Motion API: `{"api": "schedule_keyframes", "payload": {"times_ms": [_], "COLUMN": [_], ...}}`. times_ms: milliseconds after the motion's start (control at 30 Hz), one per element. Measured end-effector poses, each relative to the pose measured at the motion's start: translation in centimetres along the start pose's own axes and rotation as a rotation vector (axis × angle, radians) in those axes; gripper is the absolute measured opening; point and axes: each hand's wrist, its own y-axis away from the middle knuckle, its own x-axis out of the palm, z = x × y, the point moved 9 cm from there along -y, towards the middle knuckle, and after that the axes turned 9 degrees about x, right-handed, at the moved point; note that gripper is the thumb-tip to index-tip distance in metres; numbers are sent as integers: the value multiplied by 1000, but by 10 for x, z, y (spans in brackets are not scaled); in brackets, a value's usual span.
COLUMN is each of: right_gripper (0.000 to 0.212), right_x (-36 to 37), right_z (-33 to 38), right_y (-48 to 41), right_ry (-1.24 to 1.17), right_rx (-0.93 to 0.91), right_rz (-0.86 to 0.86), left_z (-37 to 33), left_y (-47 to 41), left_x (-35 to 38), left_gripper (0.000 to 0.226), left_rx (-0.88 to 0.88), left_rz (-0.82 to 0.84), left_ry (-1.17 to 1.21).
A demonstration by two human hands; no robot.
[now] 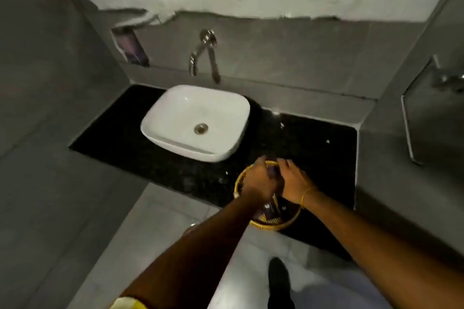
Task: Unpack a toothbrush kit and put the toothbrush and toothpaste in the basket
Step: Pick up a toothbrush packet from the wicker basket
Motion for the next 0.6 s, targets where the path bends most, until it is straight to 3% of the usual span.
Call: {"api": "schedule_keyframes", "payload": {"times_ms": [100, 233, 333, 500, 600], "right_gripper": [79, 63, 51, 47, 15], "right_x": [39, 92, 107, 104, 90], "right_z": [-39, -44, -45, -66, -62], "right_y": [-18, -30, -39, -41, -32], "right_ry": [-62, 120, 175, -299, -536], "right_rx": [131, 57, 83, 280, 351], "right_rz": [59, 136, 129, 80, 65], "left_z": [31, 74, 98, 110, 108], "left_y": [-22, -31, -37, -42, -37], "left_x": [48, 93, 112, 116, 106], "left_gripper": [58, 52, 50, 41, 40], "left_rx": [-168, -470, -581, -618, -601], "left_rz": [46, 83, 82, 86, 61], "left_ry": [81, 270, 330, 359, 414]}}
